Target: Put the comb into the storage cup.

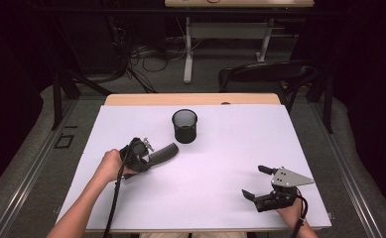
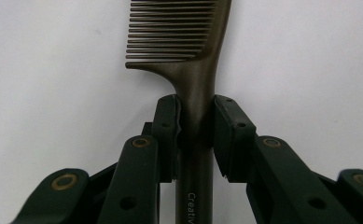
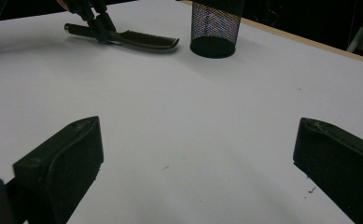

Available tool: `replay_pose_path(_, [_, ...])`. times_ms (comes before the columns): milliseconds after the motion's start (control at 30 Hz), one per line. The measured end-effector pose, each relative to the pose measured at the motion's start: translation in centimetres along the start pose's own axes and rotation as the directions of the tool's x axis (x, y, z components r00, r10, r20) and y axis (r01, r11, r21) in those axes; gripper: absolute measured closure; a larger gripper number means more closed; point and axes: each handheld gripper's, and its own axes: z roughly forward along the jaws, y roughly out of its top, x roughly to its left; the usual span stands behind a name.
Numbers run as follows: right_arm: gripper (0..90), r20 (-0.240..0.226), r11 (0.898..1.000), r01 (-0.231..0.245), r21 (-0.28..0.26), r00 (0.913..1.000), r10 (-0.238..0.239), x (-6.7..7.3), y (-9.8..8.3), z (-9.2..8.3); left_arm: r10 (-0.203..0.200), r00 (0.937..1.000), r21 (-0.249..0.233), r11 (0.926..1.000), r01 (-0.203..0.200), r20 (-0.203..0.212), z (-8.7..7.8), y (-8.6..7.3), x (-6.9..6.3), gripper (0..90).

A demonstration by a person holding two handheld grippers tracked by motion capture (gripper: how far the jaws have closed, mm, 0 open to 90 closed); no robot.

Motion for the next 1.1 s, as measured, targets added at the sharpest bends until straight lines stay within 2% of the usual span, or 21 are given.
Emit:
replay_pose_path(100, [1.3,0.000,1.000,-0.002,0.000,1.0000,0.002,0.0,0.0,0.0,-0.013,0.9999,-0.038,0.9992,0.013,0.000,-0.4,-0.3,-0.1,72.0])
replay_pose_path(233, [1.3,0.002,1.000,0.000,-0.001,1.0000,0.000,0.0,0.0,0.0,-0.014,0.9999,-0.055,0.9984,0.014,-0.006,-0.8,-0.5,-0.1,72.0])
replay_pose_path(367, [1.3,0.003,1.000,-0.002,0.001,1.0000,0.002,0.0,0.0,0.0,-0.026,0.9996,-0.093,0.9953,0.025,-0.008,-1.2,-0.9,-0.3,72.0])
replay_pose_path(600, [1.3,0.003,1.000,-0.002,-0.001,1.0000,0.002,0.0,0.0,0.0,-0.034,0.9994,-0.122,0.9920,0.033,-0.004,-1.3,-1.3,-0.4,72.0])
replay_pose_path(667, [1.3,0.003,1.000,-0.001,-0.001,1.0000,0.001,0.0,0.0,0.0,-0.051,0.9987,-0.140,0.9888,0.050,-0.001,-1.2,-1.5,-0.5,72.0])
replay_pose_path(733, [1.3,0.003,1.000,-0.001,-0.001,1.0000,0.001,0.0,0.0,0.0,-0.042,0.9991,-0.141,0.9891,0.041,-0.003,-1.3,-1.6,-0.5,72.0])
replay_pose_path(800, [1.3,0.003,1.000,-0.004,0.002,1.0000,0.004,0.0,0.0,0.0,-0.048,0.9988,-0.155,0.9868,0.047,-0.001,-1.4,-1.8,-0.5,72.0])
replay_pose_path(833, [1.3,0.003,1.000,-0.002,0.000,1.0000,0.002,0.0,0.0,0.0,-0.054,0.9985,-0.176,0.9830,0.054,0.004,-1.4,-1.9,-0.6,72.0])
replay_pose_path(867, [1.3,0.003,1.000,-0.002,0.000,1.0000,0.002,0.0,0.0,0.0,-0.054,0.9985,-0.176,0.9830,0.054,0.004,-1.4,-1.9,-0.6,72.0])
replay_pose_path(900, [1.3,0.003,1.000,-0.001,0.000,1.0000,0.001,0.0,0.0,0.0,-0.064,0.9979,-0.193,0.9792,0.064,0.005,-1.3,-2.1,-0.7,72.0])
replay_pose_path(1100, [1.3,0.003,1.000,-0.003,0.003,1.0000,0.003,0.0,0.0,0.0,-0.074,0.9972,-0.224,0.9717,0.074,0.008,-1.3,-2.7,-0.8,71.9])
